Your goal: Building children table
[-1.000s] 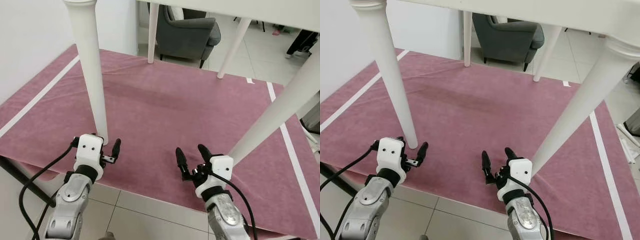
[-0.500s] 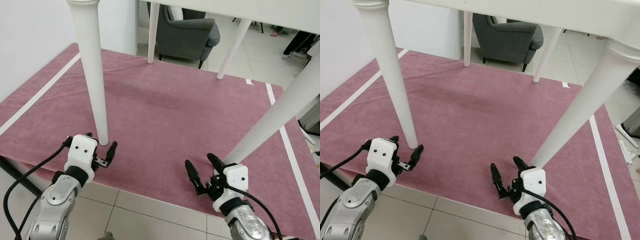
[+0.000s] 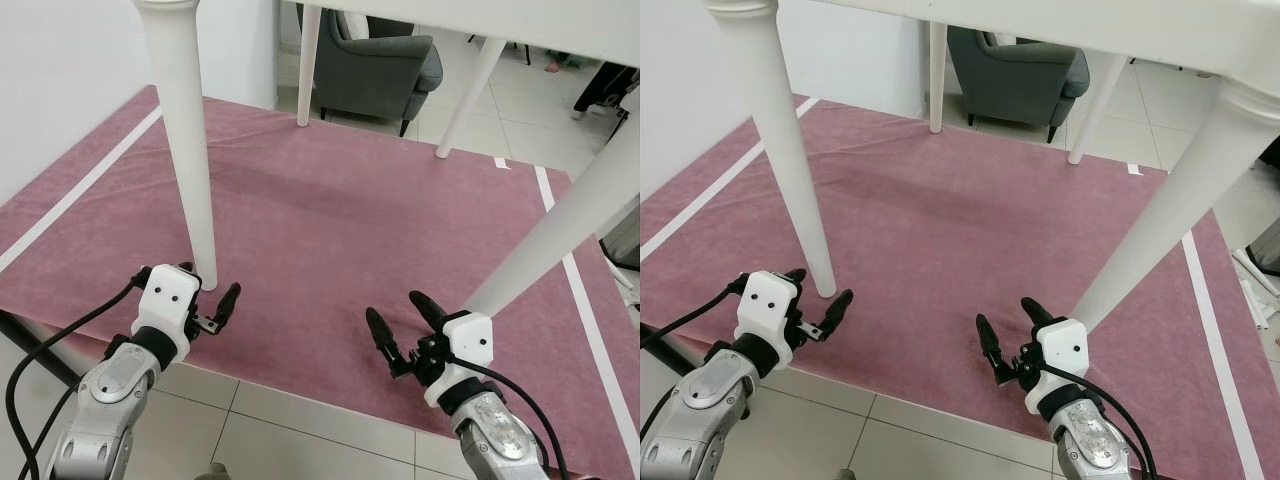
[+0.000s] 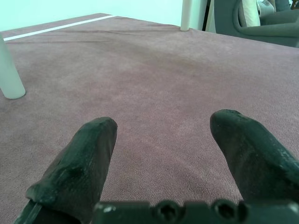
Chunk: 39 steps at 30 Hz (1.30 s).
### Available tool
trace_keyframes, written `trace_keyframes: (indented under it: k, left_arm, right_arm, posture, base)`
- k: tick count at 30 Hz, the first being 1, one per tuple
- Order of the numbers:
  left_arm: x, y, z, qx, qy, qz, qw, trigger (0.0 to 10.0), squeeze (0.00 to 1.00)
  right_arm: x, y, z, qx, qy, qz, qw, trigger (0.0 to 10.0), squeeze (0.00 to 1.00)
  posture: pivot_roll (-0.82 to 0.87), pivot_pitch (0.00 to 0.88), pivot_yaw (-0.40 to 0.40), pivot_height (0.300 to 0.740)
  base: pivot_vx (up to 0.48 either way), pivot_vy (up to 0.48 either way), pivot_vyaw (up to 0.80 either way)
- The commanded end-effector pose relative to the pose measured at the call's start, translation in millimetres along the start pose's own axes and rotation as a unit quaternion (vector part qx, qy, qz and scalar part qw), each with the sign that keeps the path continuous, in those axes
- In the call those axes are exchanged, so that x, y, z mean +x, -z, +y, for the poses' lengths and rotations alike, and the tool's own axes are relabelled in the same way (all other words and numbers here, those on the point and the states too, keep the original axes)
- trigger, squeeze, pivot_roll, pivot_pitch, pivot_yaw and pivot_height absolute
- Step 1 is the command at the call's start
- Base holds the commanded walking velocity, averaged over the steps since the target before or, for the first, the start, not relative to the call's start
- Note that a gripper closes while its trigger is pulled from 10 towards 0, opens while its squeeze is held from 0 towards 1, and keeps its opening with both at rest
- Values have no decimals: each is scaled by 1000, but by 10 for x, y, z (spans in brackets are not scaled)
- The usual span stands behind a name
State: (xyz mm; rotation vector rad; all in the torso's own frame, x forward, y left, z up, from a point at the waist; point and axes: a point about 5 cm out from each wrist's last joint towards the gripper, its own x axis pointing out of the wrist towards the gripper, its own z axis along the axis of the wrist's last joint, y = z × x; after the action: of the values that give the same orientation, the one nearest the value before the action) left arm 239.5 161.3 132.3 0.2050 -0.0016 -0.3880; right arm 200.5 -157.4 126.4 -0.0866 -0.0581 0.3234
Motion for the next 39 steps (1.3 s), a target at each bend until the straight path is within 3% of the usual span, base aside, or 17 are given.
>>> trace_keyframes:
  k: [1, 39]
  left_arm:
    - [17, -35, -3, 5, -2, -4, 1000, 10000, 0]
    - [13, 45, 13, 5, -27, 15, 1000, 10000, 0]
  right_arm:
    - [-12, 39, 6, 3, -1, 12, 1000, 10000, 0]
    - [-3, 130, 50, 5, 28, 30, 999, 10000, 0]
  posture:
    - [135, 0, -42, 740]
    - [139, 0, -32, 740]
  base:
    - [0, 0, 0]
    - [0, 0, 0]
